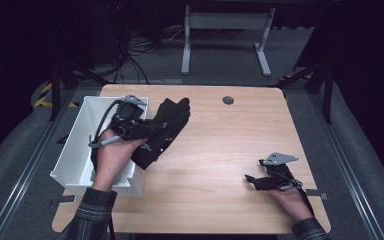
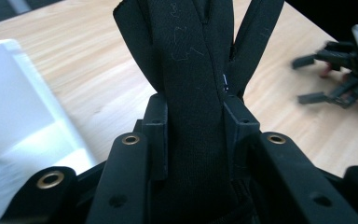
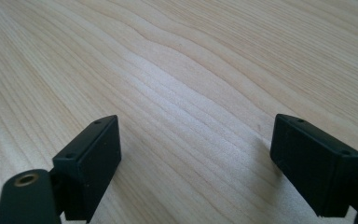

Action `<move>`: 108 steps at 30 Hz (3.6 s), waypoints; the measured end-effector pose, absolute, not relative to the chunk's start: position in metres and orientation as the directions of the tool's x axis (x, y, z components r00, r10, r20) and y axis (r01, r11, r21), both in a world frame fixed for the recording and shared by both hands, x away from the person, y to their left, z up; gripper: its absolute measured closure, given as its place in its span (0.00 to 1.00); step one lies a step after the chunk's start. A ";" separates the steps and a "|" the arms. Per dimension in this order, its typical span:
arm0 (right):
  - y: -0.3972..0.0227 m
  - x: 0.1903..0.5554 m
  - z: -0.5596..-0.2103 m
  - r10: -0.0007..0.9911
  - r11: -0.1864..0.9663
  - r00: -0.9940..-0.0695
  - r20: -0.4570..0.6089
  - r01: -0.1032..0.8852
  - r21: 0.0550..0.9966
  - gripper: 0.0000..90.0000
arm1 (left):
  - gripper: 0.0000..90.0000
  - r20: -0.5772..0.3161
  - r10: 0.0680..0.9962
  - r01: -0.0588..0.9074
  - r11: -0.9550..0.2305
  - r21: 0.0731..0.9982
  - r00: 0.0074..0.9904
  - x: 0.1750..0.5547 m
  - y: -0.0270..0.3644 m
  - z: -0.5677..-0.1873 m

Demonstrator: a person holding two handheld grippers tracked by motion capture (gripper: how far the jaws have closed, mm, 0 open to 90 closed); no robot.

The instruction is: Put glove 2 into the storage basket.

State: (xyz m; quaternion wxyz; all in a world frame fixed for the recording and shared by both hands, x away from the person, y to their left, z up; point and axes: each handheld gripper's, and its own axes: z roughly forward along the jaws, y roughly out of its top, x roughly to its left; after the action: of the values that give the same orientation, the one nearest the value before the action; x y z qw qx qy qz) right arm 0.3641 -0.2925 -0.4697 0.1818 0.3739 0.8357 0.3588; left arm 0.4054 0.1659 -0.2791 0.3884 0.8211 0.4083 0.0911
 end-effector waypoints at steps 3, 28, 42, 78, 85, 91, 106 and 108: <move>-0.293 0.364 -0.470 0.755 0.463 -0.654 -0.036 0.494 0.736 0.18 | 0.76 -0.158 0.782 0.619 -0.332 0.712 0.602 0.407 0.188 -0.277; -0.292 0.364 -0.470 0.755 0.463 -0.655 -0.034 0.495 0.736 0.18 | 0.75 -0.154 0.937 0.816 -0.183 0.548 0.314 0.435 0.264 -0.362; -0.292 0.364 -0.470 0.755 0.463 -0.655 -0.034 0.495 0.736 0.18 | 0.44 -0.110 0.951 0.816 -0.185 0.548 0.289 0.439 0.270 -0.374; -0.292 0.365 -0.470 0.752 0.464 -0.659 -0.030 0.496 0.734 0.17 | 0.22 -0.132 0.792 0.614 -0.344 0.711 0.596 0.416 0.165 -0.307; -0.292 0.365 -0.470 0.751 0.464 -0.659 -0.030 0.496 0.734 0.17 | 0.22 -0.145 0.751 0.589 -0.366 0.720 0.645 0.411 0.141 -0.311; -0.292 0.365 -0.470 0.751 0.464 -0.659 -0.030 0.496 0.734 0.17 | 0.21 -0.147 0.719 0.570 -0.391 0.723 0.680 0.405 0.117 -0.318; -0.292 0.364 -0.470 0.749 0.468 -0.662 -0.032 0.493 0.733 0.17 | 0.20 -0.148 0.655 0.539 -0.449 0.713 0.741 0.392 0.068 -0.345; -0.292 0.364 -0.470 0.749 0.468 -0.662 -0.032 0.494 0.733 0.17 | 0.20 -0.144 0.645 0.533 -0.462 0.709 0.750 0.389 0.061 -0.352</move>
State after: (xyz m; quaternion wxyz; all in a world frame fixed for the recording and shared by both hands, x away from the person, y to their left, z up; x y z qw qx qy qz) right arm 0.3644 -0.2918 -0.4697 0.1778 0.3706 0.8381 0.3588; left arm 0.3887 0.0614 -0.3519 0.3867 0.8519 0.3458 0.0722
